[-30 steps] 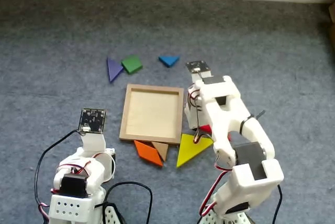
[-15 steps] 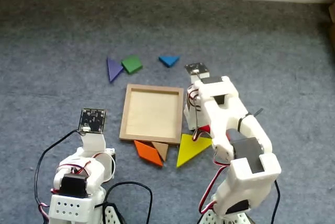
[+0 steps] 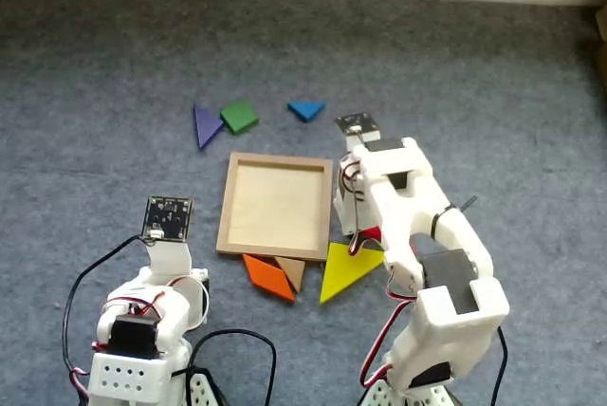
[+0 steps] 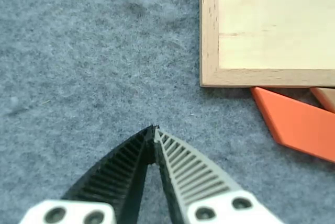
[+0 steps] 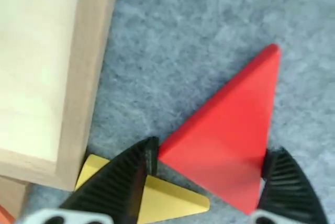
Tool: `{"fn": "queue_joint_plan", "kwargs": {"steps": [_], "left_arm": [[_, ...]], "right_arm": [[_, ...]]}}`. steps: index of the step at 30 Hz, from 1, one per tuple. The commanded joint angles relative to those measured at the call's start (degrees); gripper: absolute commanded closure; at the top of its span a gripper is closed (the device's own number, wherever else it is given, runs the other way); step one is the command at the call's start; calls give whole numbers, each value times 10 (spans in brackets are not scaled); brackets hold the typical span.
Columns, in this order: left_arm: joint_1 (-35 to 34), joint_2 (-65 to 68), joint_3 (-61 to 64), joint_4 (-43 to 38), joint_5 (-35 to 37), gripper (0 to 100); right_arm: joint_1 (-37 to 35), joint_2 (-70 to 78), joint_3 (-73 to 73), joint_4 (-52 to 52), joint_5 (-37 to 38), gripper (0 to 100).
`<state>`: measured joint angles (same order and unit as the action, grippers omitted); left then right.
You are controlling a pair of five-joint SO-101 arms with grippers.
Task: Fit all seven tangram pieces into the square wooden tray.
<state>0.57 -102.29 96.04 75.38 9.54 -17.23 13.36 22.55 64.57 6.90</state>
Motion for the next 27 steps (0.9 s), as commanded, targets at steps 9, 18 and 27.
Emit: {"fn": "queue_joint_plan", "kwargs": {"steps": [9, 18, 27], "left_arm": [[-7, -15, 11, 4, -2, 993], [-7, -15, 11, 4, -2, 993], [-7, -15, 11, 4, -2, 993]], "right_arm": [[7, 8, -45, 1, -44, 653], [7, 11, -50, -2, -50, 652], [17, 9, -51, -15, -54, 652]]}}
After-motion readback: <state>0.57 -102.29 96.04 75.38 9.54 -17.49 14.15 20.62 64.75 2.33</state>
